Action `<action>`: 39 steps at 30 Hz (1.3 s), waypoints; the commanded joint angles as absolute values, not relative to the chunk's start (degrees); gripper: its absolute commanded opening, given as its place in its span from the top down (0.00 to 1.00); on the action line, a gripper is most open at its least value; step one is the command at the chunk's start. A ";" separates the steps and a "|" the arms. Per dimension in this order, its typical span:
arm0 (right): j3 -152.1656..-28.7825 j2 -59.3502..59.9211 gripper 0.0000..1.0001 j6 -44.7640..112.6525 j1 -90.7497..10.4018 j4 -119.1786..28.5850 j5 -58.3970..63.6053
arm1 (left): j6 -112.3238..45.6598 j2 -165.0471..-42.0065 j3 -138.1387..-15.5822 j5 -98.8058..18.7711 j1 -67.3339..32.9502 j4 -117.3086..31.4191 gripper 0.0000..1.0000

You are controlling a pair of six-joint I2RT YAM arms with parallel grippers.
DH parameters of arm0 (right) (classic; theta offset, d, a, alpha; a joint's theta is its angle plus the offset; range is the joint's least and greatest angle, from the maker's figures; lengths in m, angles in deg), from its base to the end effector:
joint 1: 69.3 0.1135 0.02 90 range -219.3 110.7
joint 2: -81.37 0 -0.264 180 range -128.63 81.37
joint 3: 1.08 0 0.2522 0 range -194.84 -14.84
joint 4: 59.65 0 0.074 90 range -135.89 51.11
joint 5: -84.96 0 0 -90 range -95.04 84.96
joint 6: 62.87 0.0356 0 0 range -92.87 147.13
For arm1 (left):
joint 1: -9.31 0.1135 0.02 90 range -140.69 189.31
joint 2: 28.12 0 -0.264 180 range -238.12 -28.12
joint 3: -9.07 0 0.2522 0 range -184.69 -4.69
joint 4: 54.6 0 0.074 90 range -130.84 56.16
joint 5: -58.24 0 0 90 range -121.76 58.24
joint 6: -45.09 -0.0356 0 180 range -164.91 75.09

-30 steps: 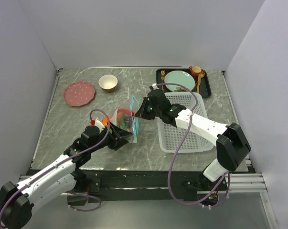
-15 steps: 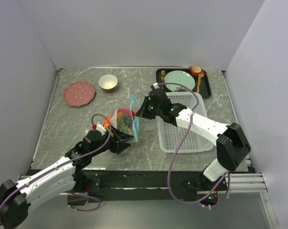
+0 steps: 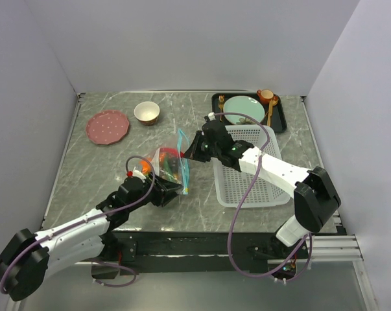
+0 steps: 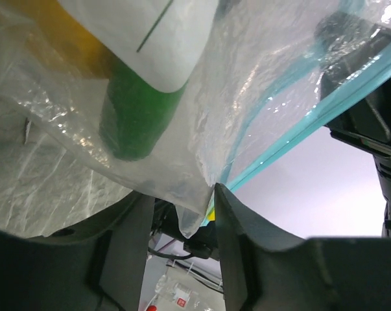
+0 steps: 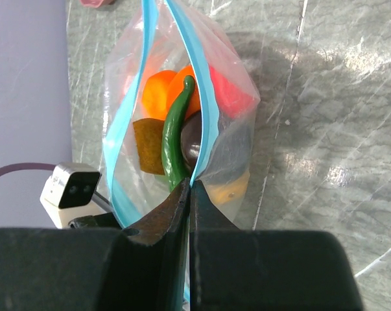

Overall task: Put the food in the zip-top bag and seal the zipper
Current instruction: Zip the zipper food storage bag at the center of the board.

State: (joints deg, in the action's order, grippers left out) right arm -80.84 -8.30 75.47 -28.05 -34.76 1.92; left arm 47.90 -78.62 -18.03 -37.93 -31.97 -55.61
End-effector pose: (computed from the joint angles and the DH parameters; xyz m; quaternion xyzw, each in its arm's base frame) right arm 0.2653 0.2384 0.2717 0.0266 0.8846 0.3640 0.2903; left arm 0.1363 -0.1247 0.1754 -0.3337 0.7603 -0.5290 0.1755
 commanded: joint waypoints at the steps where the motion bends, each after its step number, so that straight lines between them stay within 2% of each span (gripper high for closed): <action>1: -81.55 -4.85 0.94 75.38 -28.34 -35.96 2.34 | 48.95 -78.13 -18.05 -36.33 -32.18 -61.05 0.55; 19: -79.26 -4.33 0.94 74.94 -28.43 -35.70 2.35 | 45.18 -74.62 -21.56 -34.13 -31.83 -51.75 0.98; 21: -79.35 -4.07 0.85 74.42 -28.34 -34.91 1.47 | 44.83 -74.35 -22.00 -33.95 -31.65 -51.04 0.99; 22: -79.26 -3.63 0.77 74.24 -28.34 -33.34 0.77 | 44.39 -74.26 -22.27 -33.87 -31.48 -50.43 0.99; 23: -78.92 -2.23 0.58 73.72 -28.34 -32.71 -0.11 | 44.21 -74.00 -22.44 -33.78 -31.39 -50.25 0.99; 26: -76.11 2.87 0.35 73.45 -28.43 -30.08 -4.06 | 42.98 -73.47 -22.97 -33.34 -31.12 -49.63 0.99; 29: -72.68 8.58 0.27 74.76 -29.74 -28.05 -2.85 | 41.75 -73.30 -23.32 -33.86 -30.60 -49.80 0.99; 33: -66.80 13.95 0.30 76.08 -29.58 -33.56 5.93 | 41.14 -73.47 -23.32 -34.83 -29.81 -50.68 0.99; 37: -63.63 12.38 0.37 75.73 -27.21 -35.43 12.80 | 40.96 -74.35 -23.41 -36.59 -29.01 -52.18 0.99; 39: -61.70 11.59 0.45 76.61 -26.24 -39.19 15.96 | 41.05 -75.05 -23.50 -37.64 -28.66 -52.96 0.99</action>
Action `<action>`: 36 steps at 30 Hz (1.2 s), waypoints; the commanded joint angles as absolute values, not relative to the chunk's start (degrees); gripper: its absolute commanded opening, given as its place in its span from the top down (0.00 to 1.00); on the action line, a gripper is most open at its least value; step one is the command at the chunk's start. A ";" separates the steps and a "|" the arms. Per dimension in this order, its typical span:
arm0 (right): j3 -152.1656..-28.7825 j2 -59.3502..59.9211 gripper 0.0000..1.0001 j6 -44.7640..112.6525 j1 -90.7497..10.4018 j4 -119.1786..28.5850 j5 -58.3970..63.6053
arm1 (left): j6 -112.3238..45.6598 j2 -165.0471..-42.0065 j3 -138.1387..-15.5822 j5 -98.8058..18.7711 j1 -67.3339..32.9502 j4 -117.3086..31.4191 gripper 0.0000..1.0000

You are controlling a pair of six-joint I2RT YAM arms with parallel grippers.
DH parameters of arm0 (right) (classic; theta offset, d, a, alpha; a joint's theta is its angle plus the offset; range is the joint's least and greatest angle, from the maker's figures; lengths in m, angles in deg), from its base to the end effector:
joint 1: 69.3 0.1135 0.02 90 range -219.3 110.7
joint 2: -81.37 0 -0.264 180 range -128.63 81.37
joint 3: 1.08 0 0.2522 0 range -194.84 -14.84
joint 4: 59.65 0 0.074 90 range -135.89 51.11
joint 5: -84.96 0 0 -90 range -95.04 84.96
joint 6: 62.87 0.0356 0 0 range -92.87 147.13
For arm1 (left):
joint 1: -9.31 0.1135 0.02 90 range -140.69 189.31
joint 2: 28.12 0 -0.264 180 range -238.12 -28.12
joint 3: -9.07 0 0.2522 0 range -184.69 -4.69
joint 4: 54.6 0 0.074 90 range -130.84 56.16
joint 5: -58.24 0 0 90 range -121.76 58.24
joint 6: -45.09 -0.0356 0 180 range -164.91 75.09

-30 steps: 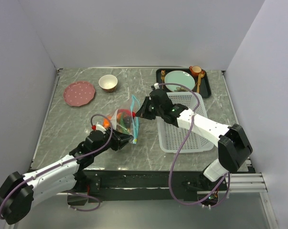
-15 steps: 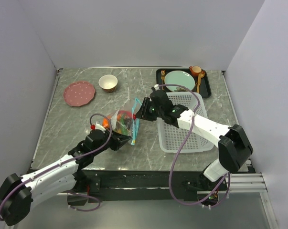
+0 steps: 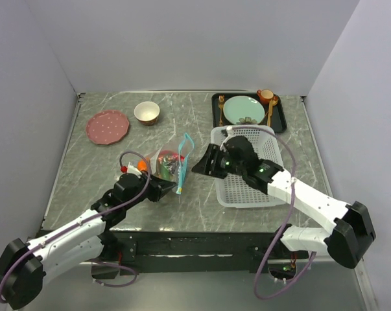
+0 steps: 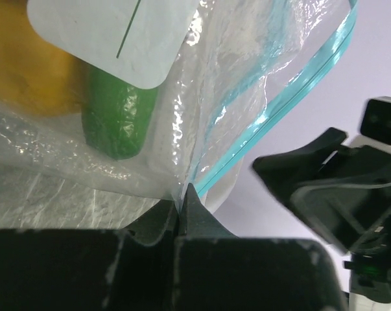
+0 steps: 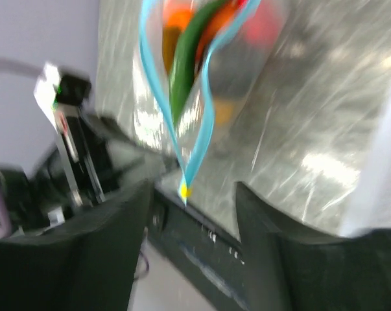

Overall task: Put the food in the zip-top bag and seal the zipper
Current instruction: Zip the zipper food storage bag at the center of the board.

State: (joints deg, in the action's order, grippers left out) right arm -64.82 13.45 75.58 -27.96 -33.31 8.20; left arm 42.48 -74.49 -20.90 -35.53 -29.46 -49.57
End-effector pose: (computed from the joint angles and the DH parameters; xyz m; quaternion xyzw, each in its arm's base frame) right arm 0.1942 0.1817 0.2846 -0.0036 0.8644 0.4187 0.2784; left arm 0.1402 -0.1156 0.1934 -0.3231 0.7602 -0.5143 0.2307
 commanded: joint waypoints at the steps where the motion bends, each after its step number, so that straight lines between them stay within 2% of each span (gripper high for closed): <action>1: -61.16 11.41 0.47 77.66 -25.80 -40.78 16.67 | 41.05 -75.14 -23.50 -38.08 -28.49 -53.58 0.99; 14: -61.16 2.71 0.50 82.32 -23.69 -52.91 22.82 | 40.52 -77.51 -23.77 -44.67 -26.73 -58.24 0.98; 21: -60.63 1.91 0.62 83.12 -23.60 -53.98 23.53 | 40.78 -78.22 -23.24 -46.43 -26.11 -60.44 0.98; 34: -59.75 4.28 0.66 82.59 -23.51 -50.64 23.44 | 41.31 -77.87 -22.27 -46.96 -24.97 -60.97 0.98; 36: -59.84 4.37 0.70 82.41 -23.51 -50.29 23.09 | 41.22 -78.04 -22.18 -47.22 -24.88 -60.97 0.98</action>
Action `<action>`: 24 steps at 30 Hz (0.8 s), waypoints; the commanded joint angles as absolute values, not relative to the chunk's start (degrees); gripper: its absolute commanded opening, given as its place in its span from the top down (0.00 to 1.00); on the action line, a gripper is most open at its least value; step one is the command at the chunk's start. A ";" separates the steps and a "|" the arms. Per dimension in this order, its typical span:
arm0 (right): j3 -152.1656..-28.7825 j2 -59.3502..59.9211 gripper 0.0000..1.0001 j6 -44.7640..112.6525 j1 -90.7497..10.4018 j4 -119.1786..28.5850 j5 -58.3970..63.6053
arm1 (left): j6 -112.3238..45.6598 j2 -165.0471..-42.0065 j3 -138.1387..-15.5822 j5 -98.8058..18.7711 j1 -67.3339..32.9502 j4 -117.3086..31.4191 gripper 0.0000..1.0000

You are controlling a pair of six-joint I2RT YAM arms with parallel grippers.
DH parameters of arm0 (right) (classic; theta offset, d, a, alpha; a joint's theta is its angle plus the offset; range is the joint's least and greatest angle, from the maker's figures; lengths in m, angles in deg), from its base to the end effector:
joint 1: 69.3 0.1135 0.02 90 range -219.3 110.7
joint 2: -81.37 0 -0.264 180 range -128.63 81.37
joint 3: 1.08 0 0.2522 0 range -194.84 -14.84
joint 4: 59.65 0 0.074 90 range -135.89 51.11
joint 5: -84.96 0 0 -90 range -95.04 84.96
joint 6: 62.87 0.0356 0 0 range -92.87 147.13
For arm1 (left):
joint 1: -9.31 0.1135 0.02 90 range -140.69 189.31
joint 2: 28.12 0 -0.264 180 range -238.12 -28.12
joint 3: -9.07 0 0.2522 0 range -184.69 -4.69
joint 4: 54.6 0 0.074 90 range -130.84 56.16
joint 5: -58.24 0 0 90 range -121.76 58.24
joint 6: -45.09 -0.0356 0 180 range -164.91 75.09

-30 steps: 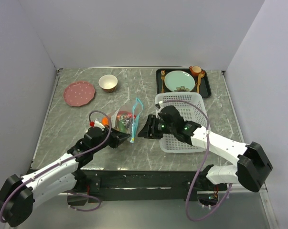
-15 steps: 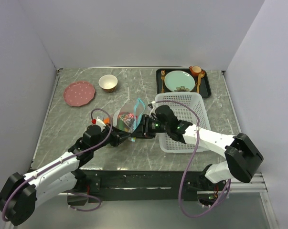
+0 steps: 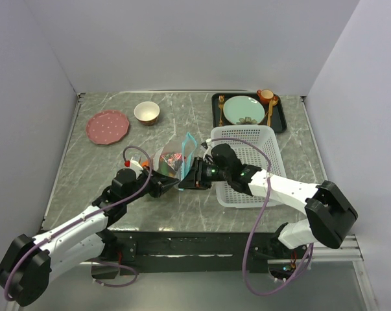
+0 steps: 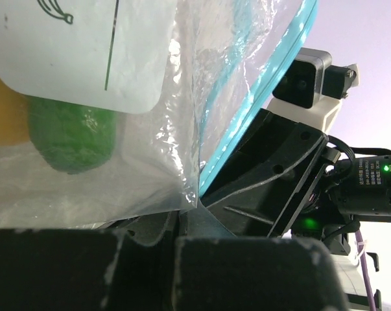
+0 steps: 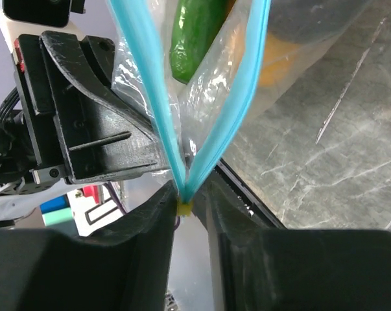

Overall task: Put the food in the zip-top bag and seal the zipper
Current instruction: Zip the zipper food storage bag at the center of the board.

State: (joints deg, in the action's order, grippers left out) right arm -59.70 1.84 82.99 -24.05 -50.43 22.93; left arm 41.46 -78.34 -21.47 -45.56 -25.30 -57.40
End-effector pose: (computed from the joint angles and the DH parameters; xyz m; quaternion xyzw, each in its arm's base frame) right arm 0.1985 0.2240 0.2302 -0.0423 0.8485 0.5070 0.1459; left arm 0.1536 -0.1163 0.1999 -0.2837 0.7487 -0.5622 0.2073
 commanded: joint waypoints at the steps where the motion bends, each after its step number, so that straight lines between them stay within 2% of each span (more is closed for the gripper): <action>1: -60.01 4.46 0.72 82.24 -23.60 -49.85 22.91 | 41.05 -78.13 -22.44 -47.22 -24.71 -60.79 0.98; 4: -60.63 4.29 0.80 82.15 -23.51 -49.67 22.47 | 40.96 -78.22 -22.45 -47.66 -24.44 -60.70 0.98; 7: -61.33 3.85 0.81 81.80 -23.51 -49.15 22.12 | 40.96 -78.31 -22.27 -47.93 -24.27 -60.79 0.98; 8: -61.60 3.85 0.86 81.62 -23.51 -48.97 21.77 | 40.96 -78.22 -22.27 -47.93 -24.18 -60.53 0.98; 10: -61.69 4.11 0.88 81.62 -23.51 -49.05 21.24 | 40.78 -78.13 -22.36 -48.10 -24.09 -60.09 0.98; 11: -61.86 4.11 0.90 81.62 -23.51 -48.97 21.24 | 40.69 -78.04 -22.36 -48.19 -24.09 -59.92 0.94; 13: -61.69 4.46 0.91 82.14 -23.51 -49.49 20.37 | 40.96 -77.95 -22.10 -48.28 -24.09 -59.65 0.86; 16: -60.98 4.73 0.92 83.38 -23.51 -50.99 20.19 | 41.31 -77.69 -21.66 -48.63 -24.09 -60.09 0.81; 24: -59.58 5.34 0.95 84.87 -23.60 -52.92 18.69 | 42.80 -76.99 -19.55 -49.77 -24.09 -61.32 0.81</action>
